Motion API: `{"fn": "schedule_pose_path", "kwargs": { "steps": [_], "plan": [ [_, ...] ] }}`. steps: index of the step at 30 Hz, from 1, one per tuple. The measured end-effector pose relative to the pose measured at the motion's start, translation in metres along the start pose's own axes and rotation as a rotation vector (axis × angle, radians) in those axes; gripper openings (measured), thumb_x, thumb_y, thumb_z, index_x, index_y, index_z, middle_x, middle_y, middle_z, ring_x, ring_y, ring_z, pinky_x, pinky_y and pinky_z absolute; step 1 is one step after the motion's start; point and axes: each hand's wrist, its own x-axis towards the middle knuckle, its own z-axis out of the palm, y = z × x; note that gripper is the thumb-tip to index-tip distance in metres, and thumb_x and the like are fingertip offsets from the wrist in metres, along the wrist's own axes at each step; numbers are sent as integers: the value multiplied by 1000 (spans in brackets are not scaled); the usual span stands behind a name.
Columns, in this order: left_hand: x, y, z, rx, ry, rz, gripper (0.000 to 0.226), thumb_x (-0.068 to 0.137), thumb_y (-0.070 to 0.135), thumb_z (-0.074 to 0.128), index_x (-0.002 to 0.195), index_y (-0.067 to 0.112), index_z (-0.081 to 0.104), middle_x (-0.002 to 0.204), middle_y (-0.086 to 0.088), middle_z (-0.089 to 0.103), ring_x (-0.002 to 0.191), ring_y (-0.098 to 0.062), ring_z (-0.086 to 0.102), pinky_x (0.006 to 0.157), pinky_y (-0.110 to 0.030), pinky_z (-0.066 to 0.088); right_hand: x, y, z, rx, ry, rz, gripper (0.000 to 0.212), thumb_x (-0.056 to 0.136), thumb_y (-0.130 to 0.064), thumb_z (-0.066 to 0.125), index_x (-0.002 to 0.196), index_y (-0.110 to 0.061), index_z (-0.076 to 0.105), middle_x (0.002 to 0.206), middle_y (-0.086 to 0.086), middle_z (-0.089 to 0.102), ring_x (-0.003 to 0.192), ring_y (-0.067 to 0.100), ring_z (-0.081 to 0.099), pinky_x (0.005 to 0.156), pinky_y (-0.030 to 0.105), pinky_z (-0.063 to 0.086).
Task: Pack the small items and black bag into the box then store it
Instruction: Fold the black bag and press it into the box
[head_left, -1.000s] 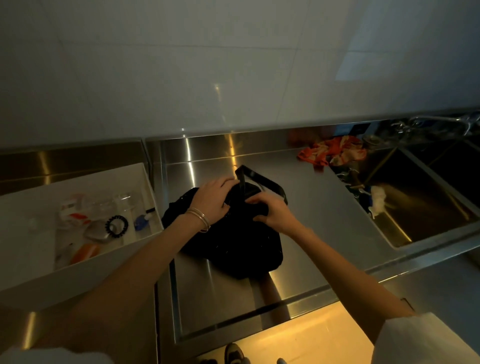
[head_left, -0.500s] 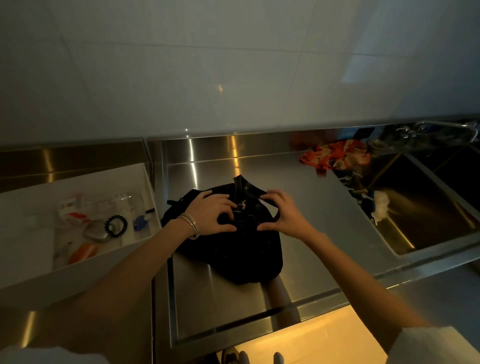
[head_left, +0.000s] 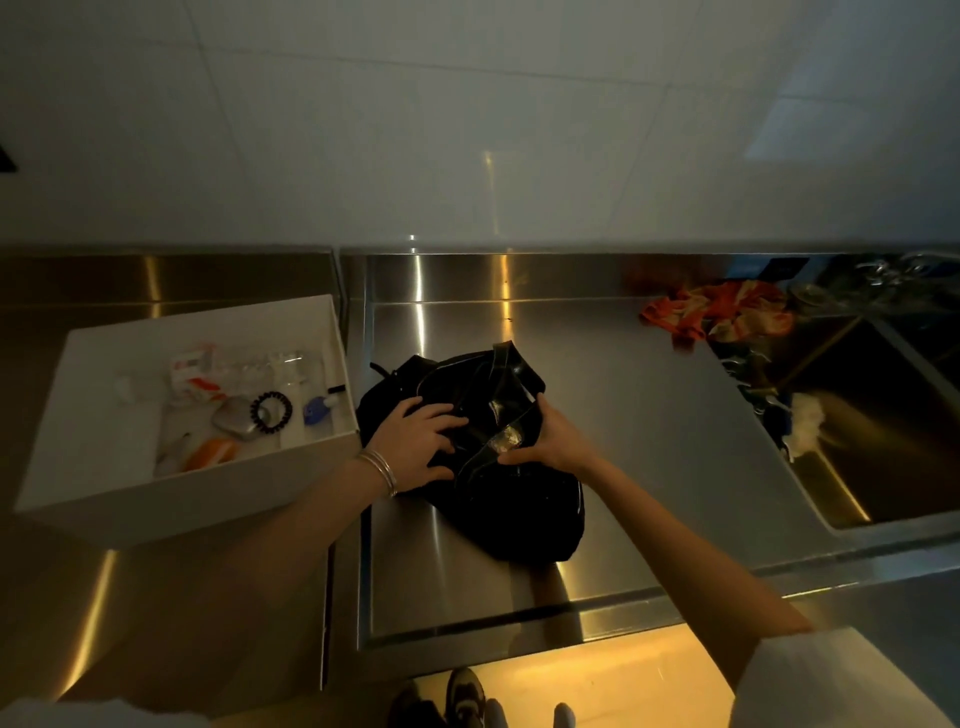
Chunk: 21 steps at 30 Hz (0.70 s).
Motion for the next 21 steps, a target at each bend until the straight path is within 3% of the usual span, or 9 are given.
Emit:
{"fn": "schedule_pose_path", "kwargs": {
  "steps": [4, 8, 12, 15, 18, 21],
  "plan": [
    [-6, -5, 2, 3, 2, 15, 45, 85, 41, 58, 127, 26, 54, 152, 4, 25, 142, -17, 13, 113, -42, 6, 26, 7, 17, -32, 38, 143, 131, 33, -52, 85, 142, -34, 14, 145, 10, 38, 133, 37, 33, 108, 58, 31],
    [0, -6, -10, -141, 185, -42, 47, 79, 36, 68, 123, 25, 57, 150, -1, 30, 139, -22, 22, 111, -46, 19, 24, -4, 14, 58, 52, 250, 125, 40, -36, 90, 139, -36, 15, 142, 16, 35, 133, 40, 30, 107, 59, 31],
    [28, -9, -29, -212, 259, -77, 69, 73, 40, 73, 134, 25, 44, 150, -3, 28, 134, -23, 31, 107, -44, 27, 8, -6, 14, 9, 140, 210, 114, 50, -32, 89, 140, -30, 19, 139, 14, 36, 130, 38, 33, 105, 59, 33],
    [61, -11, -46, -291, 185, -114, 92, 67, 44, 76, 143, 23, 27, 154, -2, 18, 137, -24, 25, 109, -46, 28, 0, 2, 18, -53, 198, 121, 105, 54, -33, 87, 138, -30, 24, 135, 10, 39, 128, 34, 34, 103, 57, 35],
    [94, -11, -57, -243, 11, -118, 114, 60, 49, 80, 147, 26, 9, 157, -1, 4, 142, -23, 8, 112, -47, 18, -2, 8, 17, -45, 230, 66, 101, 54, -34, 86, 136, -32, 29, 132, 8, 43, 125, 31, 36, 102, 54, 36],
    [110, -12, -59, -197, -129, -84, 118, 56, 50, 81, 147, 26, 9, 157, -2, 5, 143, -24, 2, 113, -52, 13, 0, 16, 15, -12, 292, 14, 85, 56, -30, 85, 129, -33, 39, 124, 6, 51, 120, 28, 43, 98, 54, 40]
  ]
}}
